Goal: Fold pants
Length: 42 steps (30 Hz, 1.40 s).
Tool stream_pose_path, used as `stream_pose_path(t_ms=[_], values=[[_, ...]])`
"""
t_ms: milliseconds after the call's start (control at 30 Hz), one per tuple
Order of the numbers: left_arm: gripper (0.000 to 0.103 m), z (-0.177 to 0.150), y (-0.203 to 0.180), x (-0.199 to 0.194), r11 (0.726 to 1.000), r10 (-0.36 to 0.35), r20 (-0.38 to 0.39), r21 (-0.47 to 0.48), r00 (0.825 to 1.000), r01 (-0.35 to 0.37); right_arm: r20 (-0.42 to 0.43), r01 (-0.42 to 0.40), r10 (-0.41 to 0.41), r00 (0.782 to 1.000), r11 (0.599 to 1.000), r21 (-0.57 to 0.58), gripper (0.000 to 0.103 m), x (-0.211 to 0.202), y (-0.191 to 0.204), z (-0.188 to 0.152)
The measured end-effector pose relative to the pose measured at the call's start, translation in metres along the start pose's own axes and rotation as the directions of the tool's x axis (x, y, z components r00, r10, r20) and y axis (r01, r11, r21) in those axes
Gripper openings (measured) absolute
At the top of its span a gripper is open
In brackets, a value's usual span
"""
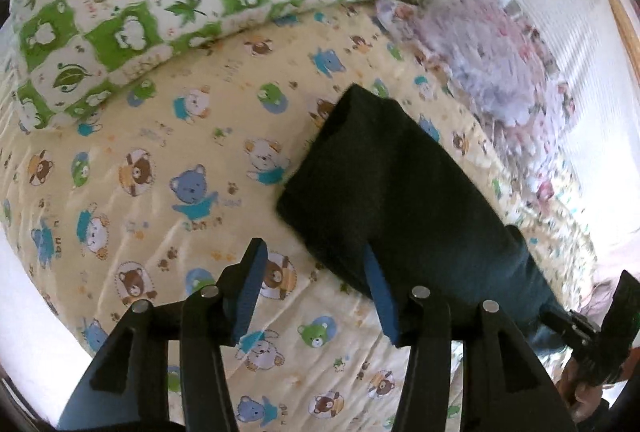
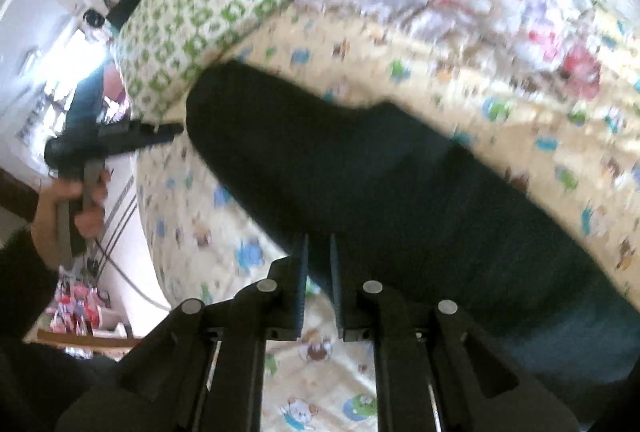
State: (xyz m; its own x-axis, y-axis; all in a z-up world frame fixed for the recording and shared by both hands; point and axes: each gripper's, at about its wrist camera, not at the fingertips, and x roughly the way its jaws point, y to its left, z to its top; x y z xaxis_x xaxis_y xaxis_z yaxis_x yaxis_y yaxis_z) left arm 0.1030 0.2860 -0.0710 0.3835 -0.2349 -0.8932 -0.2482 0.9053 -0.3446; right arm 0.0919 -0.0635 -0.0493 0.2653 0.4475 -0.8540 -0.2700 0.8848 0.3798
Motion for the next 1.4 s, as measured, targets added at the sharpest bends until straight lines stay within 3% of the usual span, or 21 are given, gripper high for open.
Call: stream_pose_path(t_ms=[100,167,233,400,633,667,733,800,867,967,1033,1133,1267,1333,1400], values=[[0.059,0.007,0.006,0.001,0.999,-0.019,-0.001,-0.04,1.0,0.019,0.025,0.032,-0.032,0.999,0.999,0.008,0.013,0.001,-0.003,0.021],[0.062,0.012,0.008,0.004,0.997,-0.029,-0.001,-0.067,1.0,0.029,0.023,0.066,-0.067,0.997,0.997,0.026,0.02,0.007,-0.01,0.036],[0.064,0.016,0.009,0.01,0.995,-0.045,-0.001,-0.092,0.999,0.045,0.017,0.105,-0.106,0.994,0.993,0.054,0.043,0.016,-0.02,0.051],[0.064,0.021,0.008,0.032,0.992,-0.055,-0.043,-0.113,0.998,0.049,-0.025,0.104,-0.102,0.994,0.991,0.09,0.043,0.041,-0.037,0.082],[0.063,0.025,0.003,0.057,0.991,-0.058,-0.048,-0.127,0.997,0.052,-0.198,0.091,-0.067,0.978,0.989,0.117,0.04,0.096,-0.059,0.094],[0.061,0.024,0.001,0.058,0.992,-0.056,-0.04,-0.12,0.998,0.051,-0.207,0.074,-0.048,0.977,0.99,0.12,0.035,0.1,-0.06,0.092],[0.042,0.024,-0.003,0.057,0.994,-0.044,-0.008,-0.097,0.999,0.043,-0.191,0.054,-0.033,0.981,0.993,0.106,0.016,0.099,-0.057,0.092],[0.024,0.025,-0.003,0.047,0.991,-0.085,0.031,-0.097,0.996,0.088,-0.144,0.062,-0.05,0.988,0.995,0.076,0.013,0.089,-0.049,0.093],[0.019,0.026,-0.004,0.027,0.985,-0.141,0.088,-0.085,0.986,0.148,-0.1,0.075,-0.071,0.992,0.996,0.038,0.012,0.078,-0.039,0.098],[0.019,0.028,-0.007,0.005,0.988,-0.14,0.143,-0.042,0.98,0.147,-0.019,0.083,-0.083,0.996,0.996,0.013,0.011,0.063,-0.031,0.105],[0.019,0.029,-0.005,0.007,0.991,-0.127,0.134,-0.027,0.983,0.131,0.016,0.081,-0.081,0.997,0.997,0.015,0.011,0.062,-0.03,0.109],[0.019,0.027,-0.001,0.027,0.997,-0.076,0.089,0.003,0.993,0.076,-0.022,0.087,-0.087,0.996,0.996,0.016,0.011,0.083,-0.032,0.108],[0.031,0.025,0.007,0.039,0.999,-0.041,0.054,0.035,0.998,0.039,-0.066,0.133,-0.131,0.989,0.991,0.024,0.017,0.103,-0.036,0.104],[0.036,0.027,0.011,0.032,0.999,-0.044,0.058,0.029,0.997,0.042,-0.057,0.148,-0.145,0.988,0.987,0.055,0.03,0.096,-0.038,0.107],[0.043,0.028,0.009,0.02,0.999,-0.025,0.074,0.049,0.997,0.021,-0.019,0.162,-0.162,0.987,0.985,0.055,0.032,0.082,-0.036,0.107]])
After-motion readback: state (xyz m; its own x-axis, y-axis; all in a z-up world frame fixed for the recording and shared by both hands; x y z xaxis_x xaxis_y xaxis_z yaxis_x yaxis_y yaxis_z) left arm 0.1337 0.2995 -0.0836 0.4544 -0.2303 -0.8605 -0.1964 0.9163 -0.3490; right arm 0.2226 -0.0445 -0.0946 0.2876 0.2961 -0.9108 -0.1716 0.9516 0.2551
